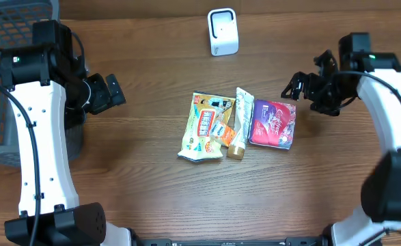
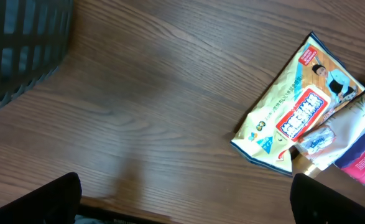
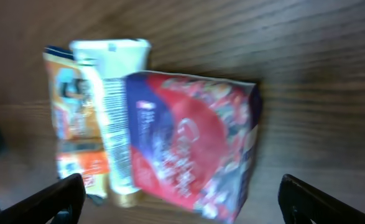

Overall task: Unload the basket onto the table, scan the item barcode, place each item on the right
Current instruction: 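Retract the left gripper and reach the right gripper to the purple package, then grasp the purple-red package with the right gripper and lift it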

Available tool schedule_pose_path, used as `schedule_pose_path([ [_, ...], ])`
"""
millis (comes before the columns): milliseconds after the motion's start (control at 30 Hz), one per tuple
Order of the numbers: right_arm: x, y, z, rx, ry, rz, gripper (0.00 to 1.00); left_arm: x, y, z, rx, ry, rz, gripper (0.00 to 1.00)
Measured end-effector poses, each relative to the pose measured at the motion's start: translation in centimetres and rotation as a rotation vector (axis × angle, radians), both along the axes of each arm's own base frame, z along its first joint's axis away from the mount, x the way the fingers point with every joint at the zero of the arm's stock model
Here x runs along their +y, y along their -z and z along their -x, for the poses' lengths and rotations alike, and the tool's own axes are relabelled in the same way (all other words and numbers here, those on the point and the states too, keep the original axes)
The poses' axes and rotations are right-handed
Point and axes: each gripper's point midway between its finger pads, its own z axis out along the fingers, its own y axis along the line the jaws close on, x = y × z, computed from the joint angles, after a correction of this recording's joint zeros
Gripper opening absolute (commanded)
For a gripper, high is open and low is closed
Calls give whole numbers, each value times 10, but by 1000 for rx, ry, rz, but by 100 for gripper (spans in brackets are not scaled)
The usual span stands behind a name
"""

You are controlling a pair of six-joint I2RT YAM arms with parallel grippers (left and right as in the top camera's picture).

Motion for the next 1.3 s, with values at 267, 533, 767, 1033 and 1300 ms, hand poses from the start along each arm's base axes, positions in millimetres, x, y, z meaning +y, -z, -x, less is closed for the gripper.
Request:
schedule_pose_path([
  [267, -3, 40, 6, 90, -69, -33, 71, 0, 0, 0, 0, 0, 0, 100],
  [533, -1, 62, 19, 134, -77, -43, 64, 0, 0, 0, 0, 0, 0, 100],
  [767, 7, 82, 38, 177, -73, -92, 23, 0, 0, 0, 0, 0, 0, 100],
  [1033, 4, 64, 43, 251, -64, -77, 4, 0, 0, 0, -1, 0, 0, 100],
  [1300, -75, -27, 25, 303, 198, 458, 4, 0, 0, 0, 0, 0, 0, 100],
])
